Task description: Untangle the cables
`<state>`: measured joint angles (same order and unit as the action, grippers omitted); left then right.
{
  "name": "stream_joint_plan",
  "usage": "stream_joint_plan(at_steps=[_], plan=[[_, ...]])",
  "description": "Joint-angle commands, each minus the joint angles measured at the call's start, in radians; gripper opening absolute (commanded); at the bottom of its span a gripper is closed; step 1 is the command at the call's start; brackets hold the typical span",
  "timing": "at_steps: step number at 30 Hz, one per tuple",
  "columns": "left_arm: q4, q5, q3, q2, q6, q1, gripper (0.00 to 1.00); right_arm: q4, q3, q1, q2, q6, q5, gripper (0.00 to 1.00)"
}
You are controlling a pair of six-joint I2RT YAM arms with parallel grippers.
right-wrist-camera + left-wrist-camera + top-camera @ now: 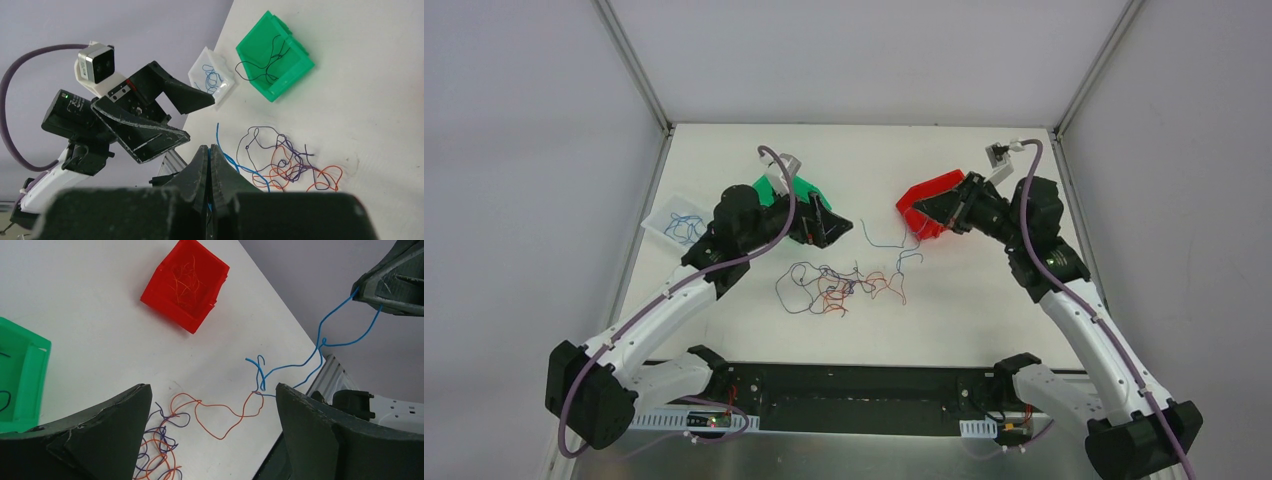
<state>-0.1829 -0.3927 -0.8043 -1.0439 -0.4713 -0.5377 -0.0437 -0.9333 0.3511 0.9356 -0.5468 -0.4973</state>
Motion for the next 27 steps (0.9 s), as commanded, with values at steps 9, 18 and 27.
stream_joint_plan(at_steps=[9,18,27], plan=[[-0.129,-0.118,-0.113,-0.096,-0.039,-0.008,0.99,-0.019,-0.061,0.074,0.048,0.048,-0.08,0.0],[-0.189,-0.211,-0.164,-0.191,-0.082,-0.016,0.94,-0.015,-0.078,0.112,0.102,0.057,-0.083,0.0],[-0.248,-0.351,-0.179,-0.274,-0.035,-0.116,0.85,0.03,-0.097,0.122,0.129,0.028,-0.036,0.0]])
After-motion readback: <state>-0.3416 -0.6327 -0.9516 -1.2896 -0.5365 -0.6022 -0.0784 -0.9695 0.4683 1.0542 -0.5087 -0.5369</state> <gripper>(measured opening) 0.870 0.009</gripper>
